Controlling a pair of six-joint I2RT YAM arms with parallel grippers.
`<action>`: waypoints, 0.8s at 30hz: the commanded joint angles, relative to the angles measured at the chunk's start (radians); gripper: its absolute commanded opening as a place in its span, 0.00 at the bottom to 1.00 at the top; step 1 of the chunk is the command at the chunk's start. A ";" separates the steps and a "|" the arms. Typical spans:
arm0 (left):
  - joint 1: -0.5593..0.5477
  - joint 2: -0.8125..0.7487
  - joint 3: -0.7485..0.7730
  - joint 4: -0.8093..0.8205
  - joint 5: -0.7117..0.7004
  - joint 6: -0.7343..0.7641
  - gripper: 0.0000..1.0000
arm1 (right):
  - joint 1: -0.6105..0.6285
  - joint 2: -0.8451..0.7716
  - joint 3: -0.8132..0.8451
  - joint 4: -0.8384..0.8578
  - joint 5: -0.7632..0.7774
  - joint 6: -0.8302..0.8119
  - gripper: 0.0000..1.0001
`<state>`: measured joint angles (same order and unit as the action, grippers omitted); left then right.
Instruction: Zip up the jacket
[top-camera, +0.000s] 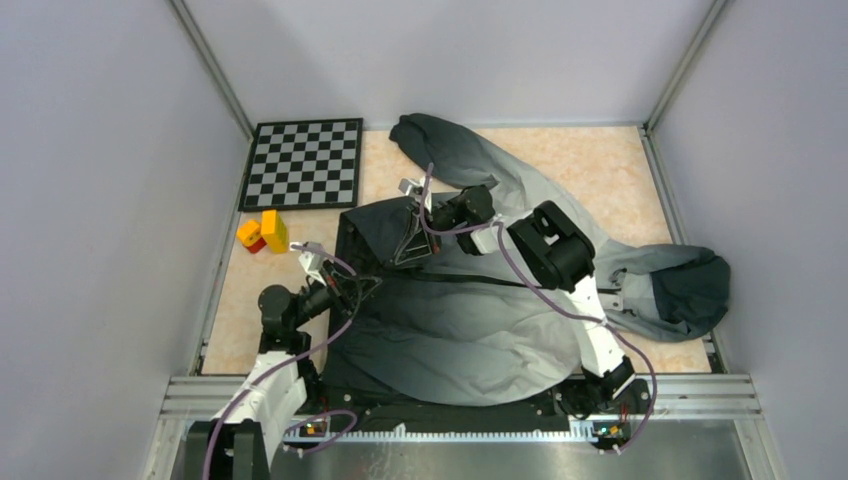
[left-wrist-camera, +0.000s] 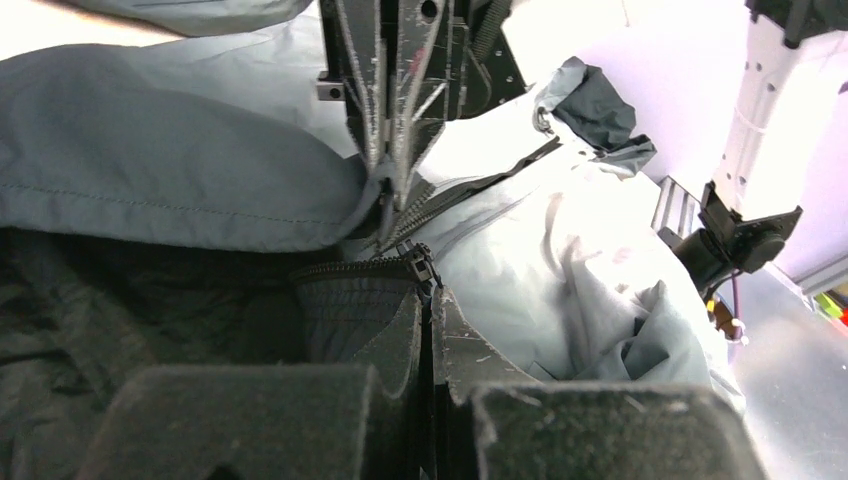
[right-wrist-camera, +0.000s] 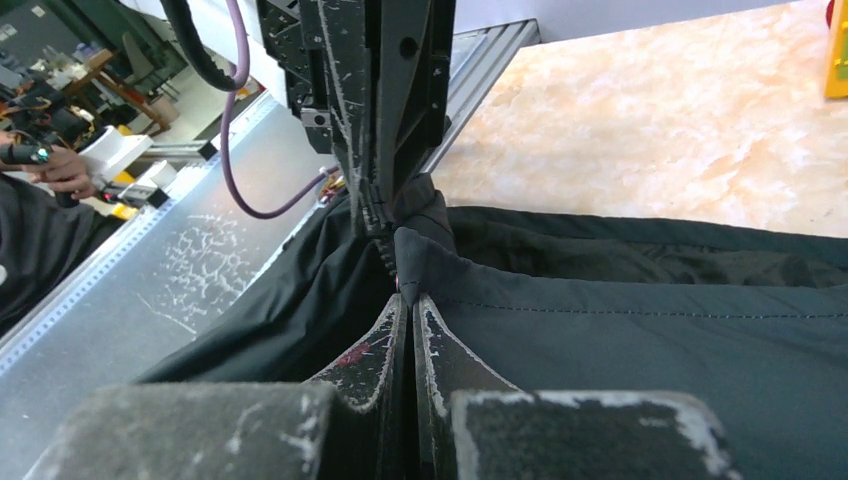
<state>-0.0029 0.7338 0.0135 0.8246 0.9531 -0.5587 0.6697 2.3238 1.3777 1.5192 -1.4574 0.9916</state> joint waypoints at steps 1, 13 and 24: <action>-0.033 -0.003 -0.076 0.138 0.016 -0.013 0.00 | -0.010 -0.080 0.016 0.204 -0.026 -0.080 0.00; -0.043 -0.048 -0.091 0.145 -0.046 0.045 0.00 | -0.052 -0.116 0.067 0.203 0.019 0.002 0.00; -0.048 0.050 -0.126 0.342 0.026 0.051 0.00 | -0.050 -0.147 0.042 0.206 -0.098 -0.014 0.00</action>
<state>-0.0471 0.7635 0.0135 1.0161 0.9428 -0.5034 0.6186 2.2578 1.4204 1.5238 -1.4979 0.9993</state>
